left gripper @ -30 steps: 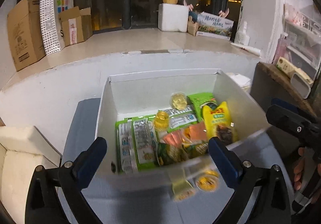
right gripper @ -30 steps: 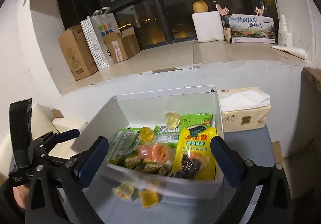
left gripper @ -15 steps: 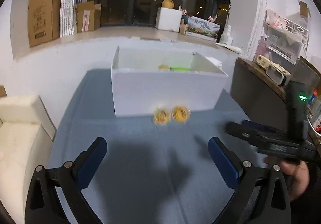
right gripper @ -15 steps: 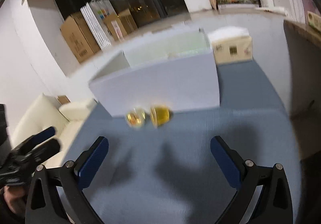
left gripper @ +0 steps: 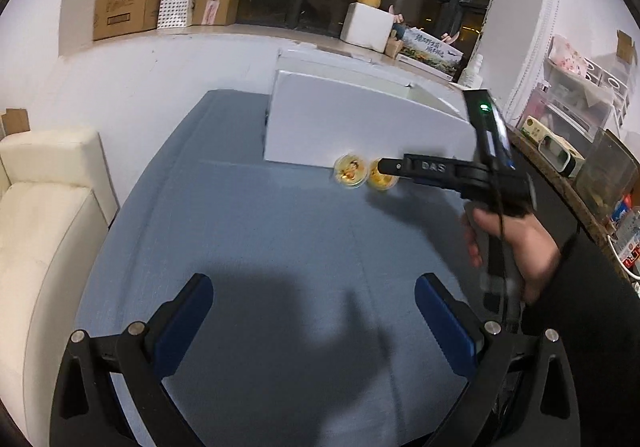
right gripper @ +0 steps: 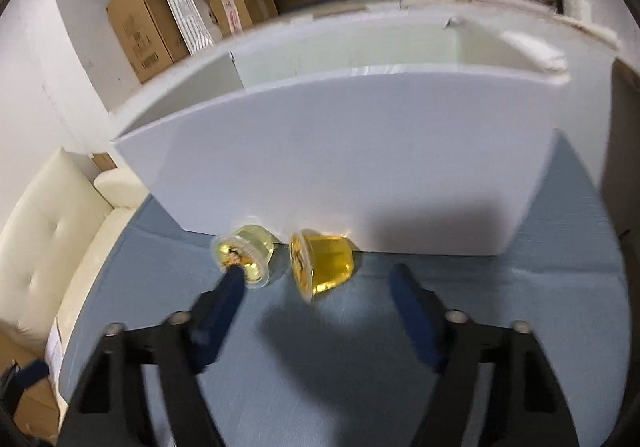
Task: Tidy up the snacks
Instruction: 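Move the right tool to the yellow jelly cup and grasp it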
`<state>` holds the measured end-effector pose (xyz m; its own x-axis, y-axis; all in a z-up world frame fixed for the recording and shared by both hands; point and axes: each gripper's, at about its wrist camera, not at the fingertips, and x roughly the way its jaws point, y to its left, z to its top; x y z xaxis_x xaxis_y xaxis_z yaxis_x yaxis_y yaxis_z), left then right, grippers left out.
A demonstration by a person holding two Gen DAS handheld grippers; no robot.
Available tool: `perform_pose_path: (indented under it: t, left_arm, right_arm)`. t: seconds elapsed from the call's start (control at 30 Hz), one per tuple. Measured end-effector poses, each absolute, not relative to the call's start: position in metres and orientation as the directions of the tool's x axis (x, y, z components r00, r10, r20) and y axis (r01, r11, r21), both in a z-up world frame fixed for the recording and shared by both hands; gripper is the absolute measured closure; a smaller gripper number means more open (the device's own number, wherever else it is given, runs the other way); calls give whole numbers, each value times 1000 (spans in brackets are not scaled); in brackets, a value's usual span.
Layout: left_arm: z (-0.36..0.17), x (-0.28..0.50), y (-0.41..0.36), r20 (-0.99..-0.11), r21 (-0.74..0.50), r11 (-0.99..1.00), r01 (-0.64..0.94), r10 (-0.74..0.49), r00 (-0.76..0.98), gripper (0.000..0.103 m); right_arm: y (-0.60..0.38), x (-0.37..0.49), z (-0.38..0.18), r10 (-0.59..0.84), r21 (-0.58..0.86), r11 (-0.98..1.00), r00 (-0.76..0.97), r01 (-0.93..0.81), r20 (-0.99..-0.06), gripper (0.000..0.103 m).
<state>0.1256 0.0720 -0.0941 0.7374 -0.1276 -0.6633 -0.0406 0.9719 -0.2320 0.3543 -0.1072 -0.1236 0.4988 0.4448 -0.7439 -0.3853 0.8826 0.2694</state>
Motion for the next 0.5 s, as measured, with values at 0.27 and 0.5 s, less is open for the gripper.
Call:
perform_pose_path:
  t: [0.27,0.5]
  left_arm:
    - [-102,125,82,-673,-231,971,-65,-111,731,0]
    - [-102,141,71,-684,-203,979,-36,-115,720,0]
  right_arm:
    - [-95,362,-137,451,256,872,484,-417,-750,65]
    - [-97,347,-125,462,248,866,502,-435,-731,65]
